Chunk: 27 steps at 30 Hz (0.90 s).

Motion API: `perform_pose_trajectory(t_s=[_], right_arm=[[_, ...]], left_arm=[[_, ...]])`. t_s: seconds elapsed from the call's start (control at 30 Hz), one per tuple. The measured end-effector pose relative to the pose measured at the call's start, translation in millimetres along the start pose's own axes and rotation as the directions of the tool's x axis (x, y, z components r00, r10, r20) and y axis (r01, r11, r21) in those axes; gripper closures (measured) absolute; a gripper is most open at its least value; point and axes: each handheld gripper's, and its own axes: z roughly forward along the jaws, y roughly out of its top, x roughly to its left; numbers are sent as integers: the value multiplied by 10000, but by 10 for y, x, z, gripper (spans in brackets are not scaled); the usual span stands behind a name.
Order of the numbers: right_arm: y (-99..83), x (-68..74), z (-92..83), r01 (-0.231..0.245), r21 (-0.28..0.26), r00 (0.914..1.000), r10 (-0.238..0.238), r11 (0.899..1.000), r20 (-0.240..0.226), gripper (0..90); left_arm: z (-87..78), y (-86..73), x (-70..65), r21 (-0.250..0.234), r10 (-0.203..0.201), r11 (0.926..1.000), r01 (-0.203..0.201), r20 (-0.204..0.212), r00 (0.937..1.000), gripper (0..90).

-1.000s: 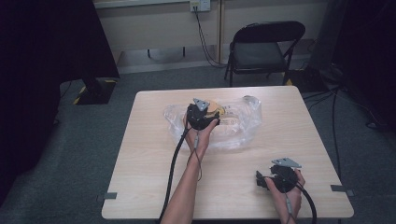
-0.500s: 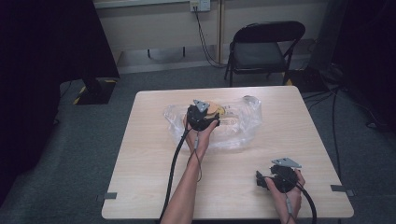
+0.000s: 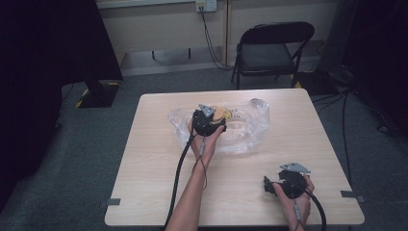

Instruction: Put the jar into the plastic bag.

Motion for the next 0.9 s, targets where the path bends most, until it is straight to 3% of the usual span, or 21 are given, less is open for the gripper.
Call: perform_pose_trajectory(t_s=[0.27, 0.33, 0.43, 0.57, 0.9], right_arm=[[0, 0, 0, 1, 0, 10000, -1, 10000, 0, 2], [0, 0, 0, 0, 0, 10000, 0, 10000, -1, 2], [0, 0, 0, 3, -1, 10000, -3, 10000, 0, 2], [0, 0, 0, 3, -1, 10000, -3, 10000, 0, 2], [0, 0, 0, -4, -3, 10000, 4, 10000, 0, 2]], left_arm=[[3, 5, 27, 50, -136, 9999, 135, 165, 9998, 245], [16, 2, 38, 100, -322, 9994, 319, 385, 9987, 235], [21, 3, 48, 147, -547, 9984, 543, 279, 9981, 158], [0, 22, 38, -194, -604, 9980, 607, 188, 9980, 93], [-33, 42, 67, -160, -1036, 9943, 1050, 688, 9922, 27]])
